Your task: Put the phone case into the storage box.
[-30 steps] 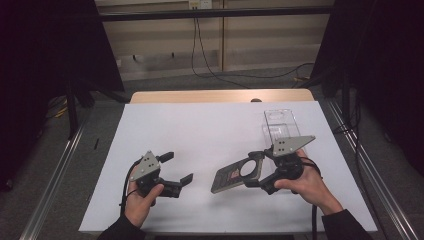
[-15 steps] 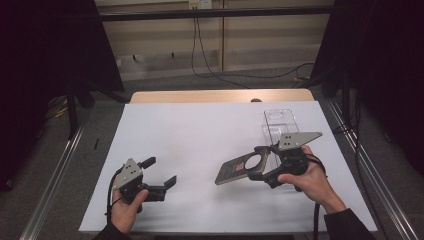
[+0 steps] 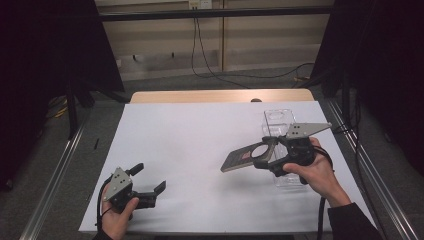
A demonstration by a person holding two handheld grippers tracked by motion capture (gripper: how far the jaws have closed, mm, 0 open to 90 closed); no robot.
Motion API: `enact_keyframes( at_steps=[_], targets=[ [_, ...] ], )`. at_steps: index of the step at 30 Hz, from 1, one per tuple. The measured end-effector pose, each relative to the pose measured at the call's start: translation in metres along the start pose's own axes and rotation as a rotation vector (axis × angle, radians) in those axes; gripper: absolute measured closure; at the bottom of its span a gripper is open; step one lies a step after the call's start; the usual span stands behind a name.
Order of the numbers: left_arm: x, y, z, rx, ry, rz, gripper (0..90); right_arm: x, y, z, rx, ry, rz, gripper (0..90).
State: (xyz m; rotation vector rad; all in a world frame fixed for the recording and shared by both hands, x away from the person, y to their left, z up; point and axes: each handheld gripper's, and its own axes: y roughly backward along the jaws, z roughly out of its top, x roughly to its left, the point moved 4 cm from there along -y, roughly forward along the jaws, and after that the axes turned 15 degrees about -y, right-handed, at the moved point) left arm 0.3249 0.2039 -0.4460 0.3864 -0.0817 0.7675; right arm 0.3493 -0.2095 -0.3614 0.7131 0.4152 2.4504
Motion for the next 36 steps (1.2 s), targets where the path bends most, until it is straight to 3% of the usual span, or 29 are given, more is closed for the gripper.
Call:
enact_keyframes(
  at_steps=[4,13,15,25,36],
  targets=[
    [0.001,-0.001,0.0,-0.013,0.009,-0.007,2.5,-0.005,0.008,0.006,-0.017,-0.01,-0.028,11.8],
    [0.007,-0.002,-0.003,-0.033,0.036,0.058,2.8,-0.015,0.021,0.021,-0.056,-0.022,-0.082,11.8],
    [0.009,-0.002,-0.005,-0.028,0.022,0.079,2.8,-0.017,0.025,0.024,-0.062,-0.024,-0.102,11.8],
    [0.006,0.009,-0.004,-0.054,0.048,0.098,2.9,-0.033,0.044,0.035,-0.104,-0.062,-0.166,11.9],
    [0.004,0.022,-0.007,-0.059,0.059,0.117,2.9,-0.057,0.063,0.05,-0.13,-0.117,-0.275,11.8]
  ],
)
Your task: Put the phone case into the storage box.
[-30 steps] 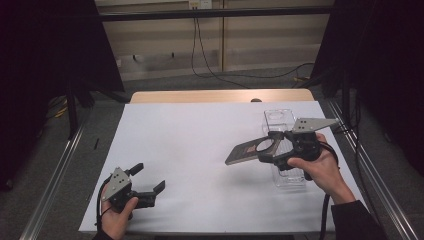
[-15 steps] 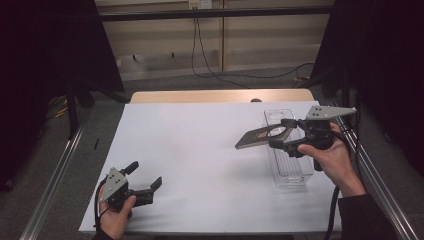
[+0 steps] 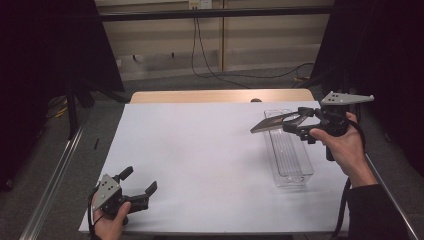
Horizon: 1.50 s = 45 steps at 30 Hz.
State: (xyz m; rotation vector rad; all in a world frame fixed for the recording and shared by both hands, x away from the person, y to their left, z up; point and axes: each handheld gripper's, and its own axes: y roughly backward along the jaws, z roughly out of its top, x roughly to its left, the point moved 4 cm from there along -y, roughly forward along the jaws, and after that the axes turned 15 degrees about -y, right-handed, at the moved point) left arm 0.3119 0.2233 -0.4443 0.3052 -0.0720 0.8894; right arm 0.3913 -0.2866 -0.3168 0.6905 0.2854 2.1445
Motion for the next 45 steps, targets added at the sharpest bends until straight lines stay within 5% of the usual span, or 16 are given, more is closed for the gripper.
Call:
enact_keyframes(
  at_steps=[9,26,36,45],
  targets=[
    [0.001,-0.003,0.001,0.0,-0.047,0.005,2.9,-0.018,-0.002,0.012,0.008,-0.025,-0.076,11.9],
    [0.004,-0.005,-0.001,0.005,-0.028,0.004,2.9,-0.05,-0.012,0.019,0.011,-0.101,-0.221,11.9],
    [0.006,-0.006,-0.002,0.014,-0.018,0.011,2.9,-0.058,-0.024,0.008,0.06,-0.084,-0.322,11.9],
    [0.003,-0.007,-0.002,0.022,-0.05,0.002,2.9,-0.064,-0.035,0.001,0.085,-0.081,-0.364,11.8]
  ],
)
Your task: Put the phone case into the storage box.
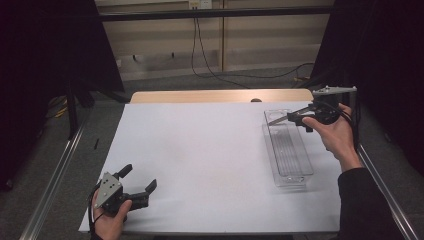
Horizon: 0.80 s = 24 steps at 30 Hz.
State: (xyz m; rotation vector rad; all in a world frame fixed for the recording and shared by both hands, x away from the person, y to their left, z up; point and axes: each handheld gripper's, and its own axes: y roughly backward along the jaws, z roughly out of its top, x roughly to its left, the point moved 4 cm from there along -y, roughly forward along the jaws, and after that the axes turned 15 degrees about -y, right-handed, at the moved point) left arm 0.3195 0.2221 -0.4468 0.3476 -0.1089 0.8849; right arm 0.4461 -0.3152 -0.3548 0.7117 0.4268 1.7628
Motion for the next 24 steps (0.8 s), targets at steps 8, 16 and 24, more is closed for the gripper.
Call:
enact_keyframes(
  at_steps=[8,16,24],
  targets=[
    [-0.001,-0.001,0.0,0.002,0.003,0.001,2.9,0.002,-0.013,0.0,0.007,-0.019,-0.04,11.8],
    [-0.001,-0.001,-0.001,0.003,0.012,-0.005,2.9,0.0,-0.023,-0.006,0.018,-0.057,-0.069,11.8],
    [-0.001,-0.001,-0.001,0.009,0.013,0.001,2.9,0.001,-0.03,-0.012,0.021,-0.067,-0.08,11.8]
  ],
)
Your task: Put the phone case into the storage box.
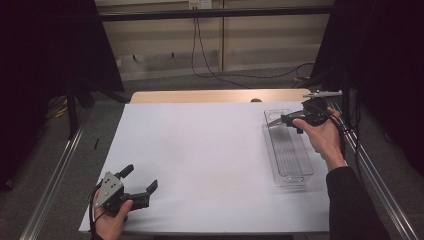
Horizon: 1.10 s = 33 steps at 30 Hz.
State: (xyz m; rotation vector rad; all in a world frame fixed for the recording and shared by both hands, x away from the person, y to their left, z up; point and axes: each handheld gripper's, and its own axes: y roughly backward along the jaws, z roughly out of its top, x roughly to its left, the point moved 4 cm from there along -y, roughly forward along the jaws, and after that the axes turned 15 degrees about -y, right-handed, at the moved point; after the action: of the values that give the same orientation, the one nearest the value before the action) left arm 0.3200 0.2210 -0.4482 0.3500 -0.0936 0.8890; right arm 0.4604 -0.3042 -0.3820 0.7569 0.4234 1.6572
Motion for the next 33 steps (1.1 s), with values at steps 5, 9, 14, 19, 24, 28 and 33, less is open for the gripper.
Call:
enact_keyframes(
  at_steps=[5,9,14,19,24,28,33],
  targets=[
    [0.0,0.0,0.0,0.004,-0.01,-0.009,2.9,0.002,-0.005,0.0,-0.007,-0.015,-0.019,11.8],
    [0.0,0.0,0.0,0.004,-0.005,-0.011,2.9,0.003,-0.008,0.001,-0.013,-0.031,-0.032,11.8],
    [-0.001,-0.001,0.0,0.003,-0.017,-0.015,2.9,0.005,-0.012,0.002,-0.018,-0.042,-0.044,11.8],
    [-0.001,0.0,0.0,0.004,-0.017,-0.015,2.9,0.005,-0.015,0.002,-0.024,-0.042,-0.045,11.8],
    [-0.001,-0.001,0.0,0.002,-0.018,-0.017,2.8,0.005,-0.017,0.002,-0.027,-0.05,-0.046,11.8],
    [-0.001,-0.001,0.001,-0.002,-0.017,-0.022,2.8,0.006,-0.018,0.005,-0.033,-0.065,-0.057,11.8],
    [-0.002,-0.001,0.001,-0.003,-0.023,-0.029,2.8,0.008,-0.021,0.008,-0.048,-0.081,-0.079,11.8]
  ],
)
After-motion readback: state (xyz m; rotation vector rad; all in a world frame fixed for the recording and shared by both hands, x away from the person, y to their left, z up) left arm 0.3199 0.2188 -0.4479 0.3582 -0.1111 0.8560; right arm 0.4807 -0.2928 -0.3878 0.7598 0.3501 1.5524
